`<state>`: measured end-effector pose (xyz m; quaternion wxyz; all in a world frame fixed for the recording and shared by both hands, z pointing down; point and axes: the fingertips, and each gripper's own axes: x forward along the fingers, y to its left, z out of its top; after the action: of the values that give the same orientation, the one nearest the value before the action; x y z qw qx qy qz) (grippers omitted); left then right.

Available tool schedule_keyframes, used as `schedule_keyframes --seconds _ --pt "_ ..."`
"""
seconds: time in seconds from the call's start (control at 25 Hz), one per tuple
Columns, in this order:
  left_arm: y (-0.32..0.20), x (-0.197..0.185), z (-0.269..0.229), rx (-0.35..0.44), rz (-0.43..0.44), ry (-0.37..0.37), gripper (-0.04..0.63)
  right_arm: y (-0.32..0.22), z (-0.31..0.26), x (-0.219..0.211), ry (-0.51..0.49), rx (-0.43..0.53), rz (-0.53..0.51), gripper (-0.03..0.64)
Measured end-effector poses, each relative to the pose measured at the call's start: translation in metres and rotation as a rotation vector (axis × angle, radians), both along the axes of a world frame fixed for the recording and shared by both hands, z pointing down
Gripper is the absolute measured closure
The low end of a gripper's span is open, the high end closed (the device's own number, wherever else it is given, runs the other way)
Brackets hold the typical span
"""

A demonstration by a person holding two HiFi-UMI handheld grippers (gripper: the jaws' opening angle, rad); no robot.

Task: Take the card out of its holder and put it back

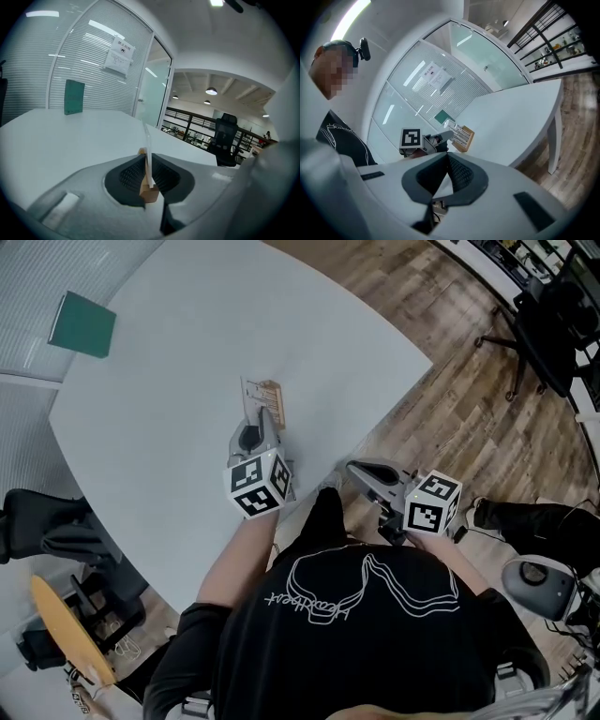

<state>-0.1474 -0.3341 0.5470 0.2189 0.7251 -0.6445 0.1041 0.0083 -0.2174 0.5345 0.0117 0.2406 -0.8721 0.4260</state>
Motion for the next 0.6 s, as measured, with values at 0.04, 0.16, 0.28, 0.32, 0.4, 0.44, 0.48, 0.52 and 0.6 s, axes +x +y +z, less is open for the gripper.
schedule_keyframes --seconds 0.04,0.16,0.28,0.32,0.4,0.44,0.48,0.52,0.6 --pt "0.001 0.0 0.0 0.0 -0.005 0.004 0.555 0.001 0.001 0.001 0.003 -0.003 -0.001 0.607" --pt "0.003 0.002 -0.002 0.001 -0.014 0.018 0.561 0.004 0.002 0.001 0.0 -0.01 -0.002 0.607" --pt "0.005 0.0 -0.002 0.006 -0.021 0.033 0.569 0.008 0.003 -0.002 -0.015 -0.016 -0.002 0.607" --pt "0.006 -0.001 -0.002 0.007 -0.021 0.032 0.569 0.009 0.003 -0.003 -0.03 -0.02 0.003 0.607" --pt "0.007 -0.001 -0.003 0.009 -0.022 0.029 0.569 0.01 0.001 -0.002 -0.062 -0.026 0.015 0.607" --pt "0.008 -0.001 -0.003 0.01 -0.023 0.028 0.569 0.011 0.0 -0.001 -0.071 -0.026 0.02 0.607" --pt "0.008 -0.001 -0.004 0.013 -0.025 0.028 0.569 0.012 0.001 0.0 -0.073 -0.027 0.022 0.607" --pt "0.009 0.0 -0.004 0.016 -0.027 0.029 0.57 0.013 0.001 0.002 -0.072 -0.028 0.024 0.607" --pt "0.01 0.0 -0.007 0.026 -0.032 0.03 0.571 0.015 0.002 0.004 -0.087 -0.033 0.029 0.607"
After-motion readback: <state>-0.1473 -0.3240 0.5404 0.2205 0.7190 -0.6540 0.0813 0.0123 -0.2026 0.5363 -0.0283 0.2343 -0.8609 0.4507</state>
